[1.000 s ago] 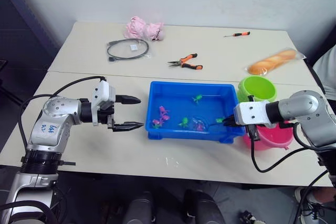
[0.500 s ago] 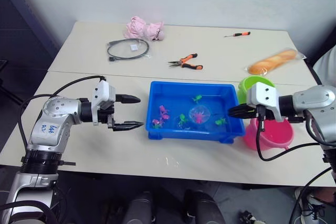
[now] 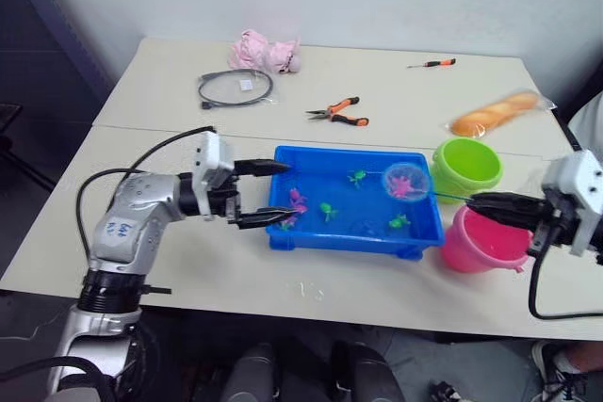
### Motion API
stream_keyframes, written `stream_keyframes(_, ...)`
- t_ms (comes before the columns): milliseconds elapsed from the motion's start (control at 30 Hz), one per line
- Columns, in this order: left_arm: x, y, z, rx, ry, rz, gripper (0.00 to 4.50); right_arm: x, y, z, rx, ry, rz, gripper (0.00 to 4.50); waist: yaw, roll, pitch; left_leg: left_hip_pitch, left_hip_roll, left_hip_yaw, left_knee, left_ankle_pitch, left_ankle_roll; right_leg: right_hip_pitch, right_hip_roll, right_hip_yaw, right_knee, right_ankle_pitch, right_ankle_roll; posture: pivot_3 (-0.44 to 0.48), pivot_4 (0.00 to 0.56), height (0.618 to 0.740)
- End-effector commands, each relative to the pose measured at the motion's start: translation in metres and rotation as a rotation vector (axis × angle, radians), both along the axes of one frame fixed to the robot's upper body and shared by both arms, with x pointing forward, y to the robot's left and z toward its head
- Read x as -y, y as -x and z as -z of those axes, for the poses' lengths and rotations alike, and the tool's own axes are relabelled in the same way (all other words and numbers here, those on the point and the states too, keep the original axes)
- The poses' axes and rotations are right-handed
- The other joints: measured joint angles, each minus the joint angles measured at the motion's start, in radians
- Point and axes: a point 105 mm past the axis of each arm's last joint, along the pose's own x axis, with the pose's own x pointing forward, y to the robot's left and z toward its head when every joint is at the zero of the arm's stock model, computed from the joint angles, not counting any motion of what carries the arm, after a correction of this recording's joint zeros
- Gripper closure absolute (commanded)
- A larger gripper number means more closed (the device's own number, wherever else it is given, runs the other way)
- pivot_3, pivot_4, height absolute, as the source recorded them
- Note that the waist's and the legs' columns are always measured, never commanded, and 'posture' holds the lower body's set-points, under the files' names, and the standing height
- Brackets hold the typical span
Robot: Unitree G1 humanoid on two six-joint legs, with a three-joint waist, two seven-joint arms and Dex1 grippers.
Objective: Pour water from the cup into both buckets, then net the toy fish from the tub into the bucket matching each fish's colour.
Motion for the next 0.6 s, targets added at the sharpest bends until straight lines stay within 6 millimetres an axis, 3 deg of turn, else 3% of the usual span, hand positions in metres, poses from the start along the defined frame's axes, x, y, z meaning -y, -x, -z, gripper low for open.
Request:
stream_keyframes(33, 0.017, 0.008, -0.01, 0.022, 0.041, 0.068, 0.02, 0.014, 0.026, -0.016, 0.121, 0.028, 0.113, 4.5, 0.0, 0.0, 0.0, 0.0, 0.0, 0.0, 0.0, 0.0, 0.0, 0.0, 0.0, 0.001, 0.0, 0.0, 0.0, 0.0, 0.15, 0.74)
stream_keyframes(367, 0.034, 0.003, -0.002, 0.004, 0.042, 0.135, 0.02, 0.067, 0.075, 0.007, 0.252, 0.127, 0.451, 4.5, -0.008, 0.0, 0.0, 0.012, 0.0, 0.007, -0.004, -0.001, -0.001, 0.005, 0.001, 0.009, -0.001, 0.0, 0.0, 0.0, 0.15, 0.74)
stream_keyframes(600, 0.038, -0.001, 0.001, 0.01, 0.05, 0.141, 0.02, 0.07, 0.083, 0.032, 0.339, 0.323, 0.437, 4.5, -0.008, 0.0, 0.0, 0.013, 0.0, 0.009, -0.004, -0.001, -0.001, 0.004, 0.001, 0.01, 0.0, 0.0, 0.0, 0.0, 0.15, 0.74)
